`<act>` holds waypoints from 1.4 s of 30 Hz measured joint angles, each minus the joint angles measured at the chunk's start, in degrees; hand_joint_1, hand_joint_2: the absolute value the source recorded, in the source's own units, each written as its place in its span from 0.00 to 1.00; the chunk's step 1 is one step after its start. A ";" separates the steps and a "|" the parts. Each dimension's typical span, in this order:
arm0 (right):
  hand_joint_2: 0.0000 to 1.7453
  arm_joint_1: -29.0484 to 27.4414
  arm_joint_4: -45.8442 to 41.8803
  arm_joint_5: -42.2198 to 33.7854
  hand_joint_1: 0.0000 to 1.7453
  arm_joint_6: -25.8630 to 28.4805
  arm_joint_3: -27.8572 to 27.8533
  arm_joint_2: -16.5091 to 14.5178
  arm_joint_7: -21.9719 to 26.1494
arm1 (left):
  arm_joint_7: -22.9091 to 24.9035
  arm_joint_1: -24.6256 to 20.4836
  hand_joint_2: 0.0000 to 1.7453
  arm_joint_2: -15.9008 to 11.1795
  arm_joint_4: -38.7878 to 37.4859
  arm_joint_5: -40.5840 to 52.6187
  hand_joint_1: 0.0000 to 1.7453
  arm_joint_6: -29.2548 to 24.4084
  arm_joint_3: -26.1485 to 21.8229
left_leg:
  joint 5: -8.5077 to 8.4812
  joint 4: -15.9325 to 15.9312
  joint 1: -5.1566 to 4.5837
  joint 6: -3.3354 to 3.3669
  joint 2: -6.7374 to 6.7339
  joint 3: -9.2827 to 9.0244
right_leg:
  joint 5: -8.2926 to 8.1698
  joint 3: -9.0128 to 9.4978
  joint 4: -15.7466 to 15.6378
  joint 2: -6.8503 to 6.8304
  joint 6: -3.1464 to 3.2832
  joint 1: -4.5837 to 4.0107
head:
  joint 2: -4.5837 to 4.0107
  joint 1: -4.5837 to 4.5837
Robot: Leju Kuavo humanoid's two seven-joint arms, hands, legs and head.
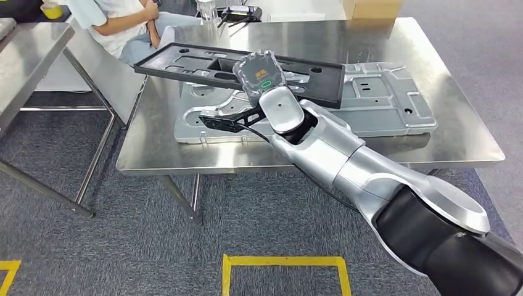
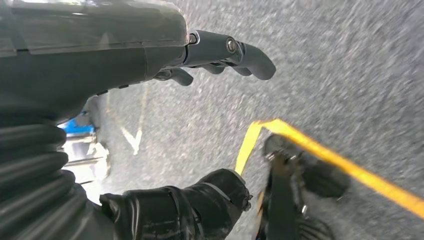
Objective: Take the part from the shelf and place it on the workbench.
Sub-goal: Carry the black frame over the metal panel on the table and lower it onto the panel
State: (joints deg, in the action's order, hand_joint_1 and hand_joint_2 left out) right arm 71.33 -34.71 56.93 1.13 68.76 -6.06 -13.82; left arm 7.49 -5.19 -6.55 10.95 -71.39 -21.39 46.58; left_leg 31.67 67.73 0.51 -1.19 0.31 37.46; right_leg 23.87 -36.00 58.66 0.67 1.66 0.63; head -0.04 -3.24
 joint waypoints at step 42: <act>1.00 -1.90 -5.25 -0.07 1.00 -3.73 -0.34 8.80 -4.84 | 0.60 -0.09 1.00 0.01 0.00 0.97 0.00 -1.21 0.18 | -7.95 -10.32 -0.09 1.34 -0.04 -1.86 | 1.63 2.15 -0.58 0.30 -1.70 -0.40 | 0.00 -0.36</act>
State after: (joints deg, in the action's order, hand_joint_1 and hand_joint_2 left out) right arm 69.43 -39.95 56.86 -2.60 68.42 2.74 -18.66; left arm 8.09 -5.28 -6.54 10.95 -70.42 -22.60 46.76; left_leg 23.72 57.42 0.42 0.16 0.27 35.60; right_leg 25.50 -33.85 58.08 0.96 -0.04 0.24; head -0.04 -3.60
